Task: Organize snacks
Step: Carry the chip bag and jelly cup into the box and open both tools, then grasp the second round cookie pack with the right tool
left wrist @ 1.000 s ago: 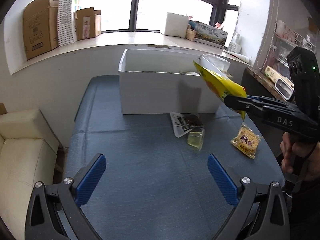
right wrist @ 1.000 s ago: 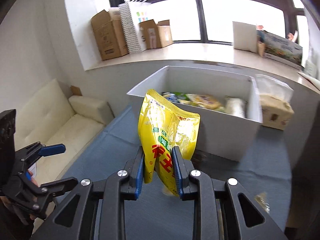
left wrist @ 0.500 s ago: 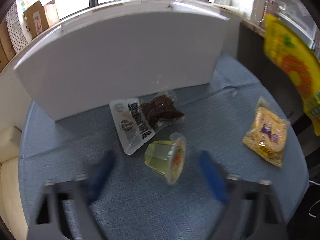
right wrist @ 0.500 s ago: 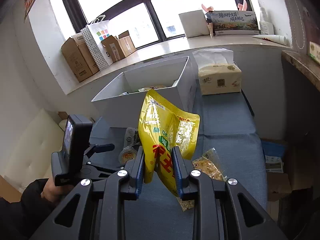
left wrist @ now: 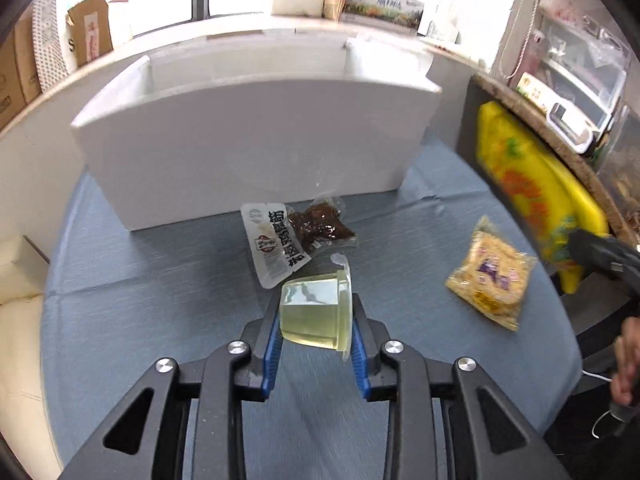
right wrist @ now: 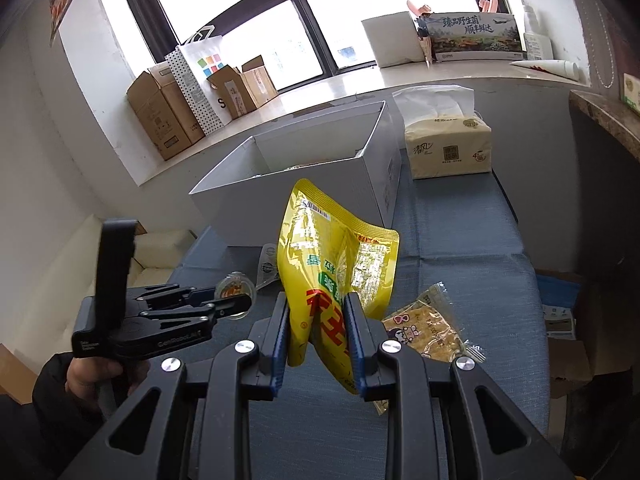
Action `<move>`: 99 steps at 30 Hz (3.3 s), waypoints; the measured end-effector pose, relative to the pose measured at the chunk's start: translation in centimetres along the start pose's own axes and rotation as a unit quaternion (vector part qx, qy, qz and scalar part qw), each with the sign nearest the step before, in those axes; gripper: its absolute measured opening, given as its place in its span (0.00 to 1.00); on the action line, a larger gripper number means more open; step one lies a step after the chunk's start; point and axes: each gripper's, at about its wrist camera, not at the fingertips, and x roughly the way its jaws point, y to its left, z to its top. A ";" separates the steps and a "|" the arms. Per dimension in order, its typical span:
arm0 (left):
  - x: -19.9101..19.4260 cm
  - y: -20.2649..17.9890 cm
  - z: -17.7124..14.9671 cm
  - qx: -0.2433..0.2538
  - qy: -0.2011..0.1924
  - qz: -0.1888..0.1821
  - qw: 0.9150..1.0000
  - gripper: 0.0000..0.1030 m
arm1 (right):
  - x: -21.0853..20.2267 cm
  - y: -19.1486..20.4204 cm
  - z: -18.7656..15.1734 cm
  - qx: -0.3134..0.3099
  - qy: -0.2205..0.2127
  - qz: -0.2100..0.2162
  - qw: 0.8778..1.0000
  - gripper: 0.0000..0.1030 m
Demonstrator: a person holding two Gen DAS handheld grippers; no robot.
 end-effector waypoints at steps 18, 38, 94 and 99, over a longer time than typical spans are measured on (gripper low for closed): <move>-15.6 3.2 1.6 -0.038 -0.122 0.011 0.992 0.32 | 1.9 3.7 4.9 -0.003 -0.019 0.059 0.998 0.27; -1.1 8.8 18.7 -0.034 -0.086 0.081 0.992 0.32 | 11.8 1.5 16.8 0.045 0.005 0.039 0.998 0.30; -7.3 0.2 -0.6 0.017 -0.065 -0.049 0.997 1.00 | 7.9 -4.6 -2.8 -0.098 0.109 -0.122 0.982 0.92; -6.2 -0.4 0.2 0.025 -0.053 -0.040 0.998 1.00 | 6.7 -4.5 -3.1 -0.094 0.100 -0.105 0.985 0.79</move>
